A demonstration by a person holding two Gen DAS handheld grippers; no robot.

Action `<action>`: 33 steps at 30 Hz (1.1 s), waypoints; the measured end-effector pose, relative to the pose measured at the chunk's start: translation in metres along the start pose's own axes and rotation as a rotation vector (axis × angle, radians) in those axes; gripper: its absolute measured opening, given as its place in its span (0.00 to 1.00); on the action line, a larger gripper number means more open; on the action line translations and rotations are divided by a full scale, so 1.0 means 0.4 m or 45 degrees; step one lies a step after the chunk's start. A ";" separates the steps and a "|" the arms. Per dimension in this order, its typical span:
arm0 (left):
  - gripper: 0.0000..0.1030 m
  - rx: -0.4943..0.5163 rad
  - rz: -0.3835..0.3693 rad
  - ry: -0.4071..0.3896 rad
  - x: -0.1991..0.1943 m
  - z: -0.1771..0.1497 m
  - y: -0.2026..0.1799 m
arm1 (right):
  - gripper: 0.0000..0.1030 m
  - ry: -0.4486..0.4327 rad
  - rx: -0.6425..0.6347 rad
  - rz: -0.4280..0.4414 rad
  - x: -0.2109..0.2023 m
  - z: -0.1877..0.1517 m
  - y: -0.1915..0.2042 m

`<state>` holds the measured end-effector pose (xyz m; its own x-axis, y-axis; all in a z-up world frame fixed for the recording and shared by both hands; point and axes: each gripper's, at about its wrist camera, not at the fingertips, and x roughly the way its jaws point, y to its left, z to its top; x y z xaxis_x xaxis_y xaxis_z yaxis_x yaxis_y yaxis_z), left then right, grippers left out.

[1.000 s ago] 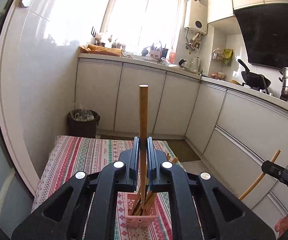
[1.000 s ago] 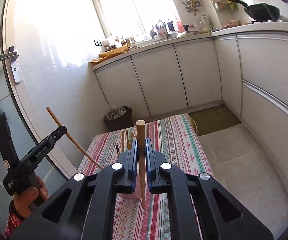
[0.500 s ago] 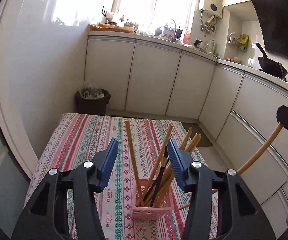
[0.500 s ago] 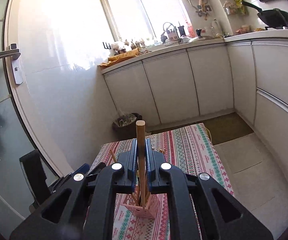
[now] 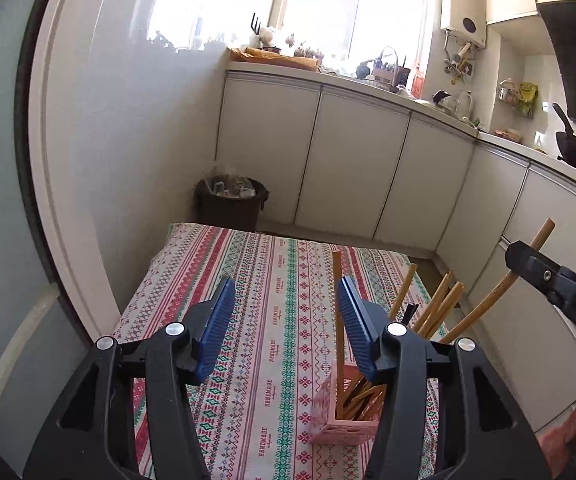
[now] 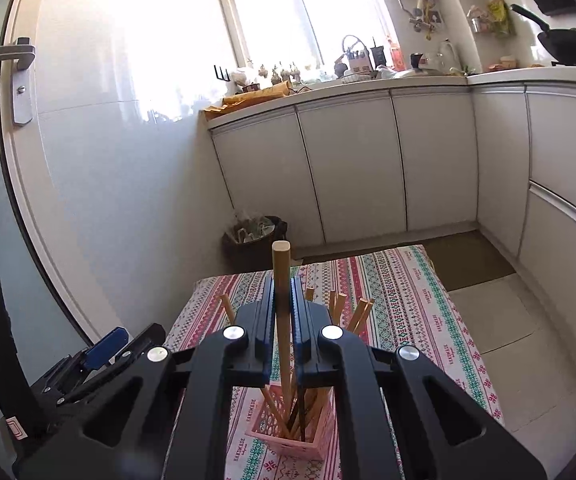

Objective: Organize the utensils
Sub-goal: 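Open both grippers and withdraw them from the pink basket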

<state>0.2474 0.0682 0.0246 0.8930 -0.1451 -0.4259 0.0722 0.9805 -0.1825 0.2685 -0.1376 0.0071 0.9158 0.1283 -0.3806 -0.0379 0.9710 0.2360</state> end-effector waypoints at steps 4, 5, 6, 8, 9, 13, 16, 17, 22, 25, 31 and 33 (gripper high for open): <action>0.58 -0.012 0.027 -0.020 -0.015 0.006 0.011 | 0.08 0.013 -0.019 -0.016 0.009 0.002 0.012; 0.58 -0.008 0.037 -0.021 -0.018 0.006 0.010 | 0.09 0.017 -0.019 -0.030 0.011 0.003 0.012; 0.58 -0.004 0.039 -0.021 -0.020 0.004 0.009 | 0.12 0.022 -0.017 -0.036 0.013 0.004 0.014; 0.58 0.004 0.044 -0.021 -0.023 0.004 0.006 | 0.14 0.027 -0.013 -0.042 0.016 0.007 0.017; 0.58 0.006 0.050 -0.024 -0.024 0.005 0.006 | 0.14 0.029 -0.010 -0.042 0.015 0.009 0.016; 0.62 0.006 0.059 -0.030 -0.028 0.008 0.007 | 0.29 0.021 -0.006 -0.050 0.006 0.009 0.018; 0.64 0.003 0.062 -0.033 -0.028 0.011 0.006 | 0.36 0.011 -0.002 -0.052 -0.003 0.011 0.020; 0.65 0.004 0.063 -0.034 -0.029 0.011 0.005 | 0.37 0.009 -0.004 -0.054 -0.006 0.012 0.021; 0.70 0.012 0.065 -0.041 -0.036 0.011 -0.001 | 0.49 -0.017 0.006 -0.061 -0.028 0.018 0.019; 0.71 0.014 0.064 -0.047 -0.041 0.011 -0.002 | 0.57 -0.037 0.019 -0.073 -0.041 0.019 0.014; 0.75 0.018 0.061 -0.061 -0.048 0.010 -0.011 | 0.69 -0.048 0.031 -0.093 -0.050 0.021 0.008; 0.77 0.019 0.061 -0.067 -0.052 0.009 -0.013 | 0.75 -0.051 0.043 -0.094 -0.053 0.020 0.002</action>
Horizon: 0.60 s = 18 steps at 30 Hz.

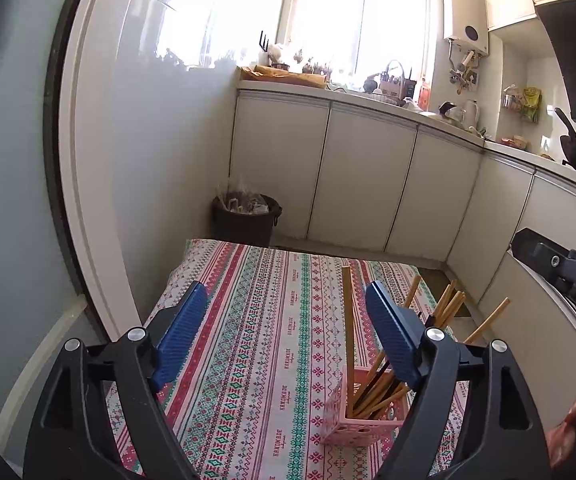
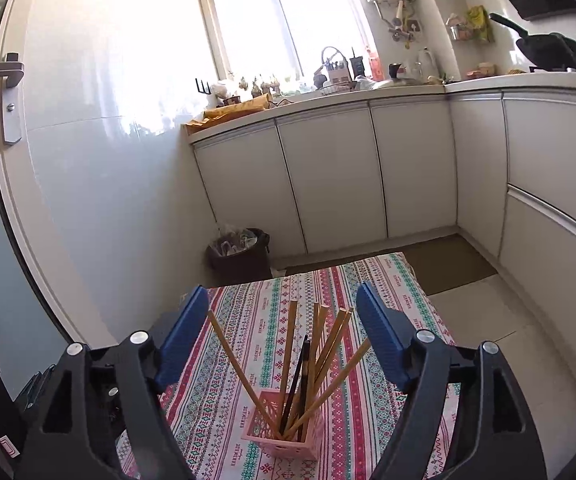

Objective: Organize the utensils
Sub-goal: 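Open both grippers and withdraw them from the pink basket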

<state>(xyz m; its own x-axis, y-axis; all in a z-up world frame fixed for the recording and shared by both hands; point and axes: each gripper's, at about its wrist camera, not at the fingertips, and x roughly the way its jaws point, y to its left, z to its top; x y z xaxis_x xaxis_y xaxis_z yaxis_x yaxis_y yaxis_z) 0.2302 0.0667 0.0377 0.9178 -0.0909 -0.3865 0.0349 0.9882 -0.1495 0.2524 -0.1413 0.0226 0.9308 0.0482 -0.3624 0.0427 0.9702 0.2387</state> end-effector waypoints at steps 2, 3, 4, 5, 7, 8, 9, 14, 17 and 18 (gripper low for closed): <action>0.77 0.002 0.000 -0.001 0.000 0.001 -0.004 | 0.76 0.001 0.006 -0.004 -0.002 0.000 -0.005; 0.77 0.001 0.002 -0.002 -0.001 0.001 -0.004 | 0.78 0.000 0.008 -0.007 -0.003 0.000 -0.007; 0.79 0.000 0.004 -0.003 -0.001 0.000 -0.005 | 0.79 -0.001 0.012 -0.010 -0.003 0.001 -0.009; 0.80 -0.001 0.005 -0.006 -0.001 0.000 -0.004 | 0.82 -0.002 0.017 -0.011 -0.004 0.001 -0.012; 0.81 0.000 0.010 -0.008 -0.001 0.000 -0.003 | 0.86 -0.006 0.029 -0.012 -0.007 0.002 -0.019; 0.81 0.000 0.010 -0.006 0.000 -0.001 -0.004 | 0.89 -0.010 0.036 -0.012 -0.008 0.002 -0.022; 0.83 0.000 0.011 -0.005 0.000 -0.001 -0.004 | 0.91 -0.012 0.040 -0.014 -0.011 0.002 -0.025; 0.90 0.006 0.017 -0.009 0.001 0.000 -0.006 | 0.93 0.004 0.045 -0.016 -0.015 -0.003 -0.035; 0.92 0.006 0.017 -0.009 0.001 -0.001 -0.005 | 0.93 0.002 0.052 -0.029 -0.021 -0.006 -0.044; 0.93 0.007 0.018 -0.010 0.000 -0.001 -0.005 | 0.93 0.002 0.055 -0.031 -0.023 -0.007 -0.047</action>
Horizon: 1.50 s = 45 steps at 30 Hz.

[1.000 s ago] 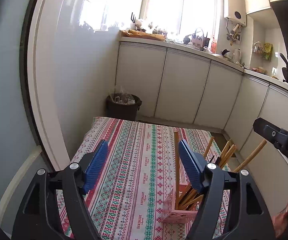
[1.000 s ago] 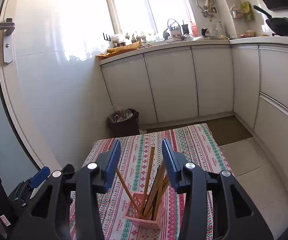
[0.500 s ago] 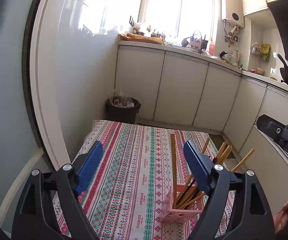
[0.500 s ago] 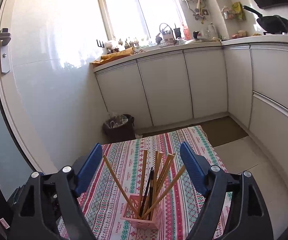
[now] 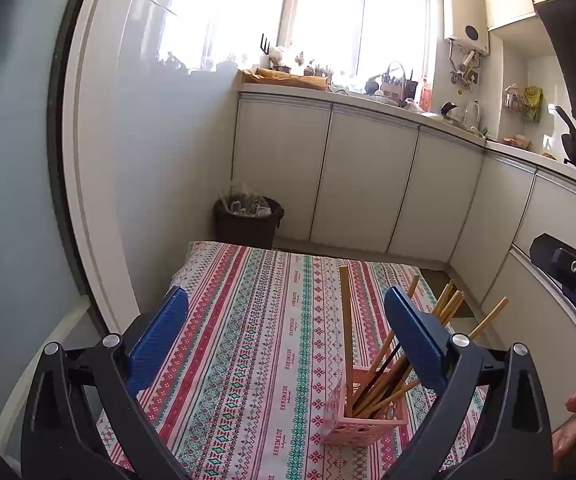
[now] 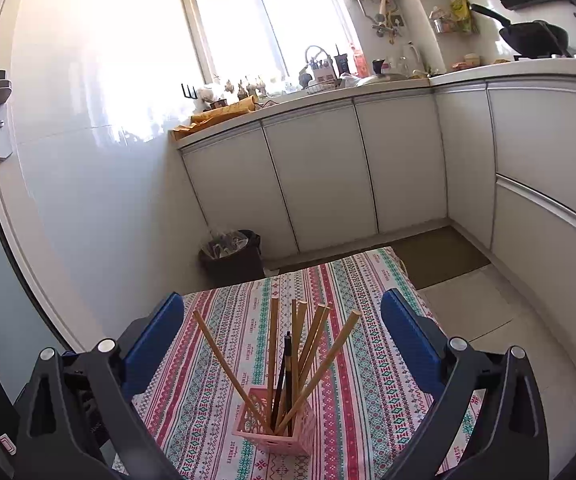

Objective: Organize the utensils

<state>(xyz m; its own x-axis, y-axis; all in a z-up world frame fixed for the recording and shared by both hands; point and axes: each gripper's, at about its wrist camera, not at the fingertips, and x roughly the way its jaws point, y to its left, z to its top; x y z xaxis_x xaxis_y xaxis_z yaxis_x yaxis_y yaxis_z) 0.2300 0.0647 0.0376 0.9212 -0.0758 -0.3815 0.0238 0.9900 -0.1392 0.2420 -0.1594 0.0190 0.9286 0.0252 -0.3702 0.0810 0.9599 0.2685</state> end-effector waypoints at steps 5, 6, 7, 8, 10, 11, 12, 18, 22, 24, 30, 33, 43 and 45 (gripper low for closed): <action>0.93 0.010 0.003 0.005 -0.002 -0.003 -0.001 | 0.93 -0.004 0.005 -0.013 -0.010 0.001 -0.009; 0.93 0.013 0.002 0.006 -0.003 -0.003 -0.004 | 0.93 -0.006 0.005 -0.015 -0.013 0.002 -0.011; 0.93 0.017 0.004 0.008 -0.004 -0.004 -0.008 | 0.93 -0.006 0.004 -0.016 -0.015 0.003 -0.012; 0.93 0.020 0.006 0.008 -0.007 -0.005 -0.011 | 0.93 -0.008 0.003 -0.019 -0.017 0.005 -0.014; 0.93 0.018 0.005 0.005 -0.007 -0.004 -0.010 | 0.93 -0.014 -0.004 -0.028 -0.024 0.005 -0.016; 0.93 0.019 0.007 0.001 -0.011 -0.003 -0.011 | 0.93 -0.017 -0.010 -0.036 -0.029 0.004 -0.018; 0.93 0.020 0.008 -0.005 -0.017 -0.002 -0.013 | 0.93 -0.017 -0.019 -0.048 -0.034 0.002 -0.019; 0.93 0.061 -0.003 -0.043 -0.077 0.004 -0.031 | 0.93 -0.077 -0.123 -0.184 -0.088 -0.026 -0.021; 0.93 0.116 0.006 -0.070 -0.126 -0.002 -0.055 | 0.93 -0.079 -0.142 -0.232 -0.135 -0.040 -0.031; 0.93 0.125 0.014 -0.094 -0.151 -0.004 -0.060 | 0.93 -0.077 -0.161 -0.278 -0.152 -0.048 -0.036; 0.93 0.161 0.029 -0.095 -0.190 -0.023 -0.080 | 0.93 -0.033 -0.141 -0.322 -0.157 -0.079 -0.070; 0.93 0.181 0.033 -0.106 -0.199 -0.029 -0.090 | 0.93 -0.028 -0.127 -0.315 -0.160 -0.092 -0.080; 0.93 0.202 0.028 -0.083 -0.195 -0.043 -0.114 | 0.93 -0.058 -0.097 -0.286 -0.181 -0.089 -0.092; 0.93 0.200 0.020 -0.078 -0.196 -0.042 -0.116 | 0.93 -0.057 -0.088 -0.283 -0.181 -0.091 -0.094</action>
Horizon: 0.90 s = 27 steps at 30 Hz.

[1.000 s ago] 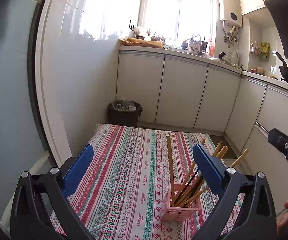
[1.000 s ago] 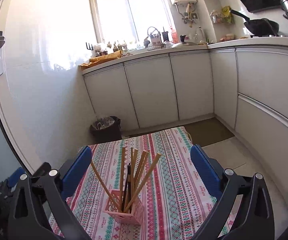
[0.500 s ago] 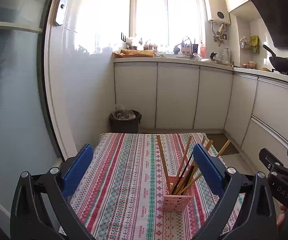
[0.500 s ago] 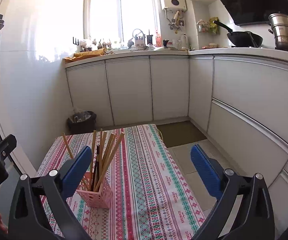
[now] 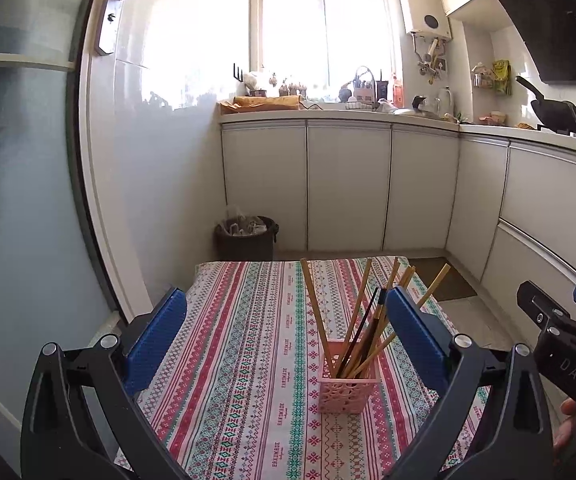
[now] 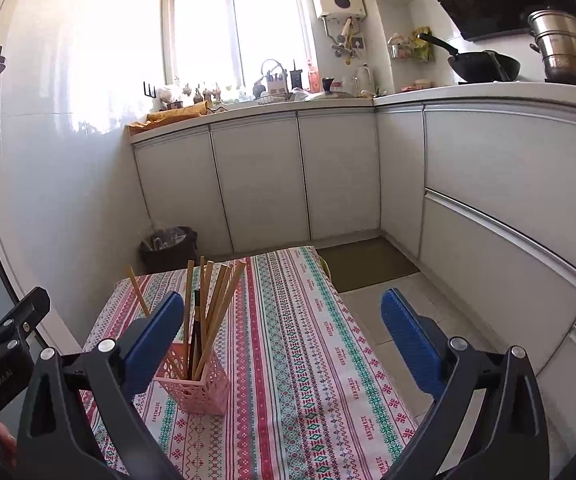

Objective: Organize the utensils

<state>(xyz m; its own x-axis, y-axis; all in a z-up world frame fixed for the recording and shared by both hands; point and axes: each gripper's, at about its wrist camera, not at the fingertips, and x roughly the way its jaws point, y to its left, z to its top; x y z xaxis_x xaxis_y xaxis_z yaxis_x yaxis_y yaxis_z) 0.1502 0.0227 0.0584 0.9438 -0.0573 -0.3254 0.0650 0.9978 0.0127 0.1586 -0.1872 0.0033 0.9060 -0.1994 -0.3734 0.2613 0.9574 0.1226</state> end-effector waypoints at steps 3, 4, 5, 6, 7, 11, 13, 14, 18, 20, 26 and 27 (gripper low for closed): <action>0.93 0.002 -0.003 -0.008 -0.005 0.001 -0.005 | 0.93 -0.002 -0.003 0.008 -0.005 0.000 0.000; 0.93 0.002 -0.006 -0.009 -0.005 0.001 -0.006 | 0.93 -0.006 -0.006 0.006 -0.007 0.000 0.000; 0.93 0.004 -0.008 -0.006 -0.006 0.000 -0.007 | 0.93 -0.009 -0.007 0.004 -0.009 0.000 -0.001; 0.93 0.004 -0.008 -0.007 -0.008 0.000 -0.007 | 0.93 -0.009 -0.006 0.004 -0.010 -0.001 -0.002; 0.93 0.003 -0.007 -0.010 -0.008 0.001 -0.008 | 0.93 -0.007 -0.005 0.003 -0.010 0.000 -0.003; 0.93 0.003 0.006 -0.028 -0.017 0.003 -0.012 | 0.93 -0.007 -0.003 0.002 -0.015 0.000 -0.007; 0.93 0.001 0.011 -0.037 -0.022 0.004 -0.012 | 0.93 -0.011 -0.003 0.003 -0.020 0.001 -0.007; 0.93 0.001 0.013 -0.041 -0.025 0.004 -0.012 | 0.93 -0.013 -0.002 0.002 -0.023 0.001 -0.008; 0.93 0.007 0.026 -0.059 -0.037 0.002 -0.016 | 0.93 -0.013 0.011 0.011 -0.030 0.004 -0.014; 0.93 0.014 0.036 -0.076 -0.049 0.000 -0.021 | 0.93 -0.014 0.016 0.008 -0.035 0.005 -0.017; 0.93 0.013 0.032 -0.083 -0.072 0.009 -0.029 | 0.93 -0.015 0.025 0.000 -0.059 0.015 -0.023; 0.93 0.012 0.029 -0.085 -0.075 0.011 -0.030 | 0.93 -0.021 0.027 -0.004 -0.065 0.016 -0.025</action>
<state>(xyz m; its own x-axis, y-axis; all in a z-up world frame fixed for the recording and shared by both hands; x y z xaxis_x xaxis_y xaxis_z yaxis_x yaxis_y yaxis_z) 0.1224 0.0121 0.0722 0.9646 -0.0369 -0.2610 0.0458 0.9985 0.0283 0.1347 -0.1931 0.0177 0.9105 -0.2062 -0.3584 0.2711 0.9522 0.1408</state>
